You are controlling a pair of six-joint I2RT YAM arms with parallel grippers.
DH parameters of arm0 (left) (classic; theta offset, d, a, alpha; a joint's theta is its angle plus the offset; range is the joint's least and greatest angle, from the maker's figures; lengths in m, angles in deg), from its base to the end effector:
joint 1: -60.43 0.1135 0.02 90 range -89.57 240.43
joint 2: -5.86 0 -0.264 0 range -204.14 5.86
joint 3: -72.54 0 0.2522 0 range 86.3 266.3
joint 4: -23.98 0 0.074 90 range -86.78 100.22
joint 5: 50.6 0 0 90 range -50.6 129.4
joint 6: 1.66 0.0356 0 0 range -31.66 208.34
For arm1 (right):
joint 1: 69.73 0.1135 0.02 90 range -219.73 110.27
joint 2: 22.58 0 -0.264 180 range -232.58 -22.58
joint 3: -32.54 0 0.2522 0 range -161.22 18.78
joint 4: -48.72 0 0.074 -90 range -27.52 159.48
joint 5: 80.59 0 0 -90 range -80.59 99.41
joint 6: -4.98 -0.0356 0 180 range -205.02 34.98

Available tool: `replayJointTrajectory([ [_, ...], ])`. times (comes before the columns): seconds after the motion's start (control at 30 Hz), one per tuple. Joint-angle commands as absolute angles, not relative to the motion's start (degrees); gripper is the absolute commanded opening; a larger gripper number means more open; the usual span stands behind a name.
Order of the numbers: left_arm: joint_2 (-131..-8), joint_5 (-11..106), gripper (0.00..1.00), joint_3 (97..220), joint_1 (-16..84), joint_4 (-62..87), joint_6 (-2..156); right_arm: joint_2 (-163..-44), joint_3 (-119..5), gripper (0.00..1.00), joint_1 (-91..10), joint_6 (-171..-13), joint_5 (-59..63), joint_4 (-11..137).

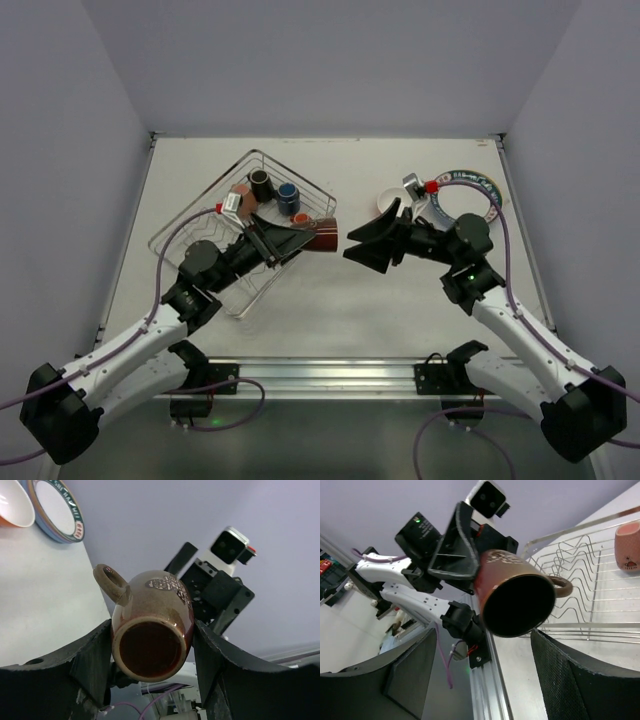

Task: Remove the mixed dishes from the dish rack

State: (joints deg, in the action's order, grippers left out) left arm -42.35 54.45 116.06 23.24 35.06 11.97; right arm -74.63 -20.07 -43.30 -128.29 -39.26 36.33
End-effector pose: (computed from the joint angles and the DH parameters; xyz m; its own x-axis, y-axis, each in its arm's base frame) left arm 0.1562 -0.1301 0.3018 -0.7462 -0.6119 -0.2623 0.2722 0.0792 -0.9590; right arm 0.1716 0.1151 0.3460 -0.5045 0.2547 -0.8250 -0.8287 0.1250 0.5455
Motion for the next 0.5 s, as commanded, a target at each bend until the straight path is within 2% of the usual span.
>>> replayJointTrajectory([
  [0.0, -42.1, 54.1, 0.00, 115.6, 21.4, 46.2, 6.9, -76.0, -21.6, 0.77, -42.0, -125.3, -35.3, 34.8],
  [0.1, -42.7, 54.0, 0.00, 114.9, 20.6, 47.9, 6.3, -77.4, -21.7, 0.74, -41.6, -125.4, -36.2, 33.5],
  [0.13, -43.0, 54.0, 0.00, 114.9, 20.4, 48.3, 6.2, -77.9, -21.8, 0.68, -41.0, -125.5, -36.9, 32.2],
  [0.27, -44.9, 54.0, 0.00, 114.6, 19.7, 49.9, 5.6, -80.7, -22.7, 0.64, -39.1, -125.7, -38.9, 30.1],
  [0.33, -45.7, 53.9, 0.00, 113.9, 19.3, 51.2, 4.9, -81.4, -22.7, 0.58, -38.1, -126.2, -39.7, 28.3],
  [0.43, -46.4, 54.3, 0.00, 113.4, 19.1, 52.4, 4.5, -82.5, -22.8, 0.45, -37.5, -126.3, -39.7, 27.2],
  [0.47, -46.4, 54.4, 0.00, 113.4, 19.1, 52.5, 4.4, -83.0, -22.8, 0.34, -37.3, -126.2, -39.7, 27.0],
])
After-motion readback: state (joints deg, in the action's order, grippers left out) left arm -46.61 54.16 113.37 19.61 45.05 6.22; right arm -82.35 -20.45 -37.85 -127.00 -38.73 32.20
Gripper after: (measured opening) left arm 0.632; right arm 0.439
